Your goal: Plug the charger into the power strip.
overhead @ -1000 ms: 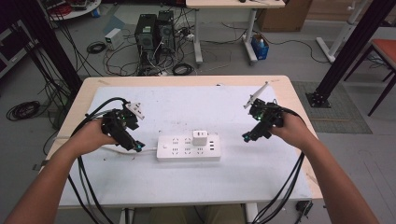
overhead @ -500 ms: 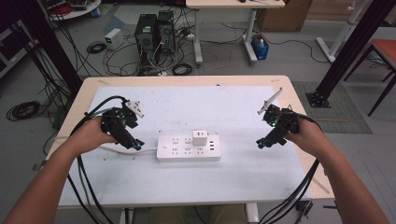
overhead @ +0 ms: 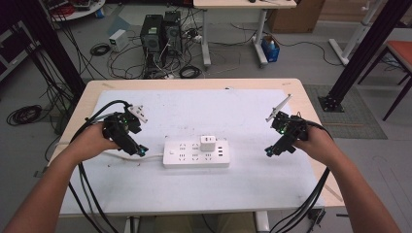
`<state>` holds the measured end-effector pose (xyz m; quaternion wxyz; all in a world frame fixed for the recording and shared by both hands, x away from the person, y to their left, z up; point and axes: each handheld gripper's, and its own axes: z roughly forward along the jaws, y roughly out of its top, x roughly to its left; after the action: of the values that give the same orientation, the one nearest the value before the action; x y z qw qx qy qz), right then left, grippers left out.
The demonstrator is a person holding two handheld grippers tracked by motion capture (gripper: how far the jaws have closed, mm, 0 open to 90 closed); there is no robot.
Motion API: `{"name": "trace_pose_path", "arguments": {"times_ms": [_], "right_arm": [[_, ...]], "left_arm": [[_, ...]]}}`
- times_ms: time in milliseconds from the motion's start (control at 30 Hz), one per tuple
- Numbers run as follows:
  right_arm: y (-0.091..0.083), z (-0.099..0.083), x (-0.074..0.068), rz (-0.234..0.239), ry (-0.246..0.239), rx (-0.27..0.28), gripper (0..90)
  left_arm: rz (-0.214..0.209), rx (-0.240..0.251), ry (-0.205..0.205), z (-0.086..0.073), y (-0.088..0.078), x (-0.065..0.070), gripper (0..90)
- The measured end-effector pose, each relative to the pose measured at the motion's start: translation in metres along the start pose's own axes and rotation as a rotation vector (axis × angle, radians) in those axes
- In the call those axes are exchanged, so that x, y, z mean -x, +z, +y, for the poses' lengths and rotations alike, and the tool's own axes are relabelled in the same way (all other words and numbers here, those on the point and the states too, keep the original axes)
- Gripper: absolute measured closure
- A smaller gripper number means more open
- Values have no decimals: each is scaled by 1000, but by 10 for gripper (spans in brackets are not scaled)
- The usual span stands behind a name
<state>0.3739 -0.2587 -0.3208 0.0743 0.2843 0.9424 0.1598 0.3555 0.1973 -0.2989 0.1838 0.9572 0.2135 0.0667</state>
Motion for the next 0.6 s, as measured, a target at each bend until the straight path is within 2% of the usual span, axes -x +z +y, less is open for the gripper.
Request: {"name": "trace_pose_path", "arguments": {"times_ms": [167, 200, 300, 333, 367, 600], "right_arm": [[2, -2, 2, 1, 15, 3, 104], [3, -2, 2, -2, 21, 4, 105], [7, -3, 4, 0, 29, -2, 105], [8, -2, 4, -2, 29, -7, 104], [9, -2, 5, -3, 33, -8, 104], [15, 2, 7, -1, 41, -8, 104]], "left_arm": [[-1, 0, -4, 0, 1, -1, 234], [-6, 14, -17, -1, 3, -2, 233], [-24, 9, -20, -3, 7, -5, 234], [-23, 2, -17, -4, 8, -6, 233], [-24, 16, -36, -5, 10, -6, 234], [-30, 14, -47, -9, 14, -11, 234]]}}
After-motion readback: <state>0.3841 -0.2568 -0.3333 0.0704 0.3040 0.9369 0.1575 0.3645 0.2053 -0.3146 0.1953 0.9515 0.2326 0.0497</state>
